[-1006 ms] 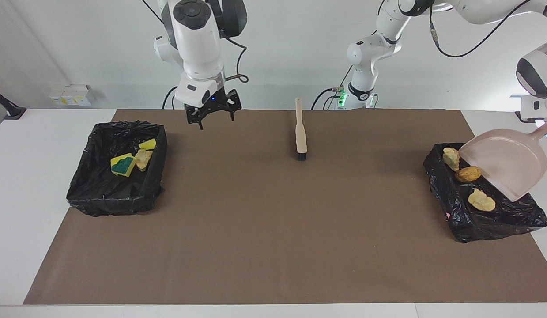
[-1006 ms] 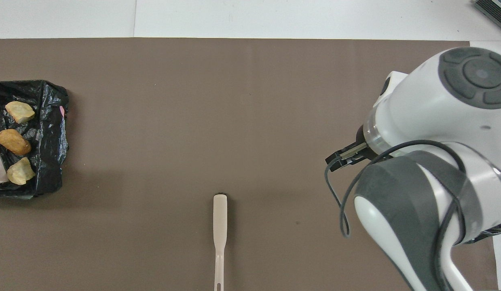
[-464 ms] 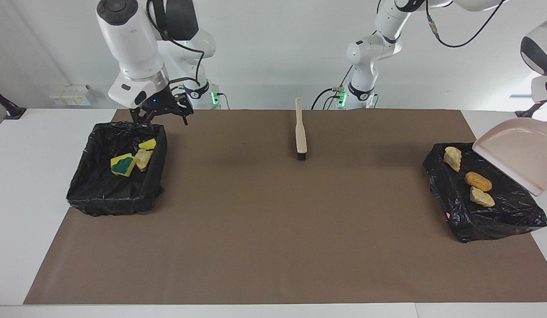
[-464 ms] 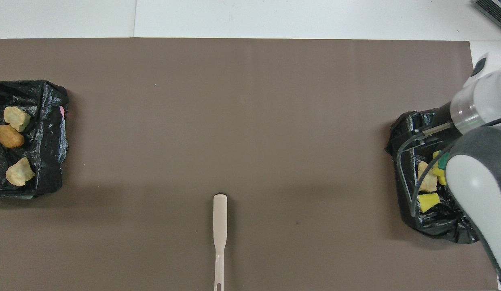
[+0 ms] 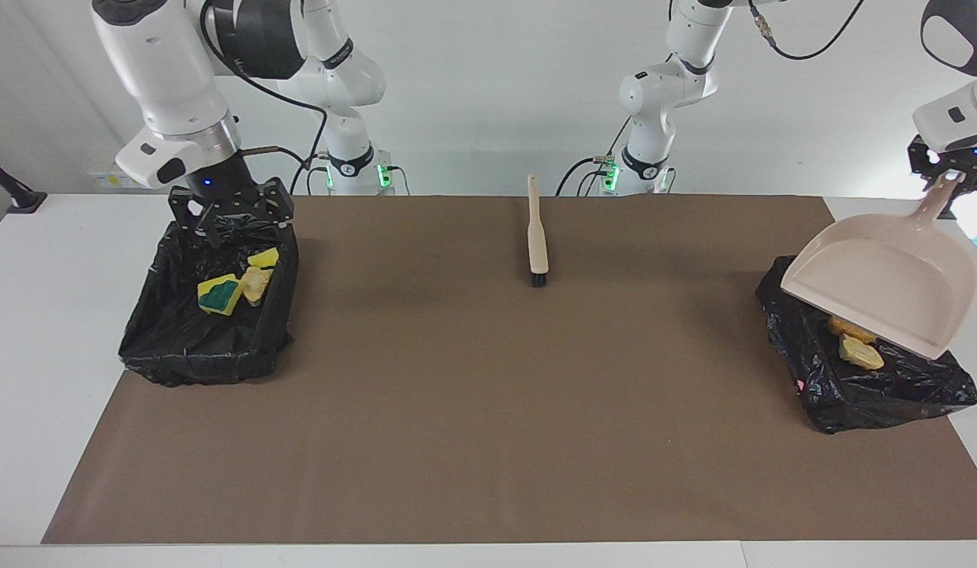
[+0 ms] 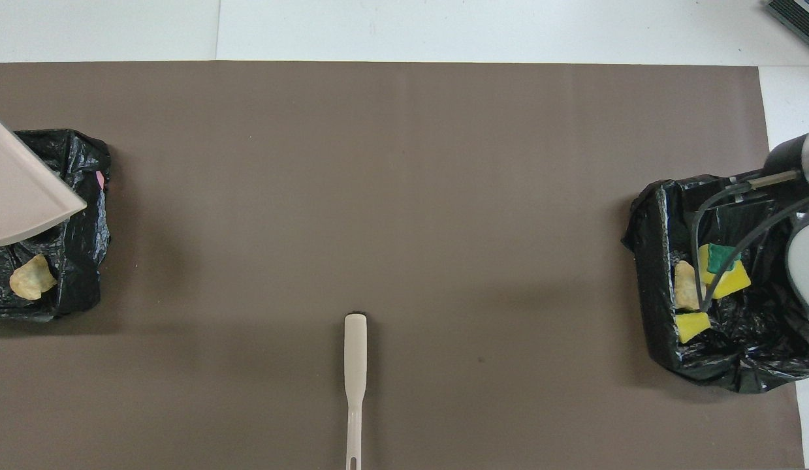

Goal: Sweep and dump trash in bin
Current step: 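Bring the empty dustpan back and set it on the table with the left gripper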

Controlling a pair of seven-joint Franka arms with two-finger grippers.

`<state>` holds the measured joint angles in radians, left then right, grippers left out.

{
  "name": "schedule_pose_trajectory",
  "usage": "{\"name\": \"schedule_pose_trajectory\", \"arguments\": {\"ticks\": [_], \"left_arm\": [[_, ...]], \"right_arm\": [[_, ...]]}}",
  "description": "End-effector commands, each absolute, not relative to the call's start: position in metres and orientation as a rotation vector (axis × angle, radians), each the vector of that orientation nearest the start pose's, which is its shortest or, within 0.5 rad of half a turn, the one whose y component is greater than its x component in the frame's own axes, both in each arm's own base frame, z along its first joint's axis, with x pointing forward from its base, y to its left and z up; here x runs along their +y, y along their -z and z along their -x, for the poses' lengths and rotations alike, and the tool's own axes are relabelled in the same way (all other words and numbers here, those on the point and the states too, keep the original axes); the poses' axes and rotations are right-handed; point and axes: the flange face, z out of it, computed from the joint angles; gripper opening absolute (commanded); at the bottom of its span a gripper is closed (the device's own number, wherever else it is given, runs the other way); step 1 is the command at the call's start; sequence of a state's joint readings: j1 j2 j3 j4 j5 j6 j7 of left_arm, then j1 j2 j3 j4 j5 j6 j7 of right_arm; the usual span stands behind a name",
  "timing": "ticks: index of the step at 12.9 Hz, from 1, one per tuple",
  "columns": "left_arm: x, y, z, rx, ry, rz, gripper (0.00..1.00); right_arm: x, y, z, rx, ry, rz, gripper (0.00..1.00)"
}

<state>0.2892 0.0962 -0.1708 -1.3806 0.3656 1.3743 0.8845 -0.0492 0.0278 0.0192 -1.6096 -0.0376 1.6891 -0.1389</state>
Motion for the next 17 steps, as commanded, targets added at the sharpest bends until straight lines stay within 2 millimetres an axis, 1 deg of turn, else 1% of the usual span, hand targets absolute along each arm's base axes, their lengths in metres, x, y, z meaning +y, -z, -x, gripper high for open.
{"name": "schedule_pose_trajectory", "arguments": {"ticks": [1,2,3,4,5,7,9,10,11,12,13,14,15,17], "left_arm": [[0.041,-0.654,-0.542,0.766,-0.286,2.859,0.00],[0.017,-0.652,-0.539,0.668,-0.260,2.926,0.00],[-0.008,-0.643,-0.538,0.592,-0.260,2.977,0.00],[-0.038,-0.636,-0.537,0.528,-0.257,3.022,0.00],[-0.073,-0.625,-0.537,0.463,-0.254,3.057,0.00],[-0.152,-0.596,-0.532,0.354,-0.195,3.112,0.00],[-0.212,-0.561,-0.525,0.213,-0.137,3.179,0.00],[-0.232,-0.543,-0.521,0.175,-0.102,3.197,0.00],[-0.259,-0.517,-0.514,0.173,-0.084,3.218,0.00],[-0.295,-0.492,-0.508,0.193,-0.029,3.243,0.00],[-0.315,-0.465,-0.513,0.152,-0.025,3.265,0.00],[-0.323,-0.447,-0.516,0.161,-0.042,3.269,0.00],[-0.336,-0.432,-0.511,0.182,-0.076,3.265,0.00],[-0.346,-0.405,-0.495,0.206,-0.130,3.245,0.00]], "right_arm": [[-0.041,-0.610,-0.561,-0.089,0.048,3.162,1.00],[-0.042,-0.617,-0.554,-0.079,0.034,3.161,1.00],[-0.041,-0.627,-0.546,-0.047,0.046,3.161,1.00],[-0.037,-0.630,-0.537,0.006,0.018,3.161,1.00],[-0.034,-0.625,-0.531,0.036,-0.023,3.160,1.00],[-0.018,-0.626,-0.529,0.044,-0.027,3.160,1.00],[-0.018,-0.627,-0.531,0.046,-0.010,3.143,1.00],[-0.017,-0.627,-0.533,0.034,-0.005,3.145,1.00],[-0.017,-0.627,-0.532,0.034,-0.014,3.144,1.00],[-0.018,-0.627,-0.531,0.036,-0.017,3.143,1.00],[-0.018,-0.627,-0.532,0.034,-0.015,3.144,1.00],[-0.018,-0.627,-0.532,0.034,-0.015,3.144,1.00],[-0.018,-0.627,-0.532,0.034,-0.015,3.144,1.00],[-0.018,-0.627,-0.532,0.034,-0.015,3.144,1.00]]}}
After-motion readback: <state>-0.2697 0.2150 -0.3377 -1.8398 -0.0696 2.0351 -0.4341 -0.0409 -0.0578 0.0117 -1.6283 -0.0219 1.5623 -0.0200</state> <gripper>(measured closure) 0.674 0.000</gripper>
